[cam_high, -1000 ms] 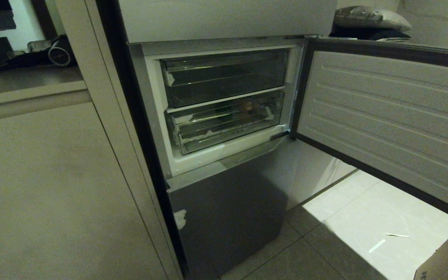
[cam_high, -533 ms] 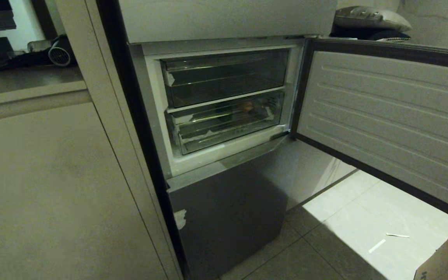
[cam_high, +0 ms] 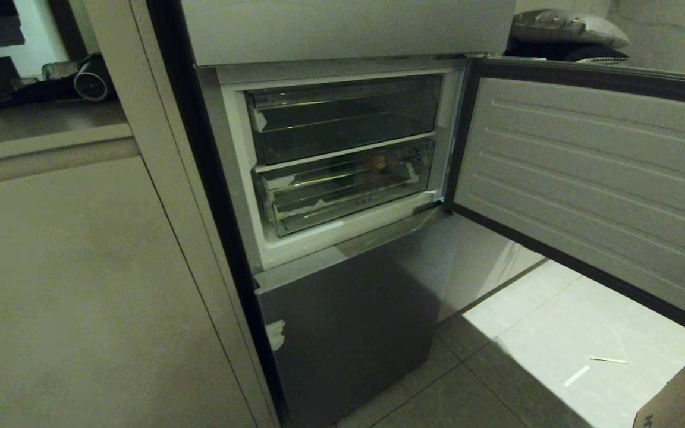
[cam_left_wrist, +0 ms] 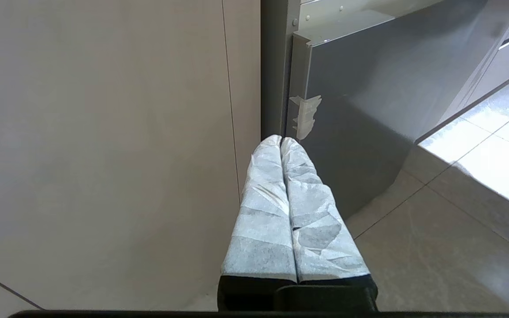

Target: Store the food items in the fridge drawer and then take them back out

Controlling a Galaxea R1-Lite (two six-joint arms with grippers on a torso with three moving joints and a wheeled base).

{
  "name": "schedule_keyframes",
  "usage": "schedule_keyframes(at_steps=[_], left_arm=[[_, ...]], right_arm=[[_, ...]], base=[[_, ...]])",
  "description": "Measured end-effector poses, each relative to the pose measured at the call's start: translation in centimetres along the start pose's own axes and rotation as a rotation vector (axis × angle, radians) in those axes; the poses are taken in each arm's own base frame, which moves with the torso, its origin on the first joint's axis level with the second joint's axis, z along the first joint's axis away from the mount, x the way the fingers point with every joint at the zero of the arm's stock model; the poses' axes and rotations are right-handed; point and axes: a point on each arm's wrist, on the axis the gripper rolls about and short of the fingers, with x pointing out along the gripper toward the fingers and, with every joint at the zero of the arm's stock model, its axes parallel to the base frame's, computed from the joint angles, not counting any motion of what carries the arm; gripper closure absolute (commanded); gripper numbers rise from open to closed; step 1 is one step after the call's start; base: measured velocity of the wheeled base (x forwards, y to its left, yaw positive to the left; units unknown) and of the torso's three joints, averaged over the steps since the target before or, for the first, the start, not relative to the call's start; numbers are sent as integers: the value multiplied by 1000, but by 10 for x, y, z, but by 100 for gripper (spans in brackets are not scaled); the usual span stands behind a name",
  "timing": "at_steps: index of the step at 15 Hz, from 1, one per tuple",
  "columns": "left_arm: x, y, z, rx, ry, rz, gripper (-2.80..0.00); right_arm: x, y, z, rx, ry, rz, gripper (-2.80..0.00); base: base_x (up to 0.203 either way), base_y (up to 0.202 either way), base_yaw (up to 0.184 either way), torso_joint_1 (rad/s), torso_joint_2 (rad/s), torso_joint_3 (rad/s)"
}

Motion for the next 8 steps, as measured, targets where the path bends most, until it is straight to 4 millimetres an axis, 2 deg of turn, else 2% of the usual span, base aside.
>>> schedule_keyframes(at_steps=[8], left_arm=[[0, 0, 0, 0, 0, 0, 0]], right_arm=[[21, -10, -6, 7, 55, 157, 0]], base=[[0, 0, 0, 0, 0, 0]])
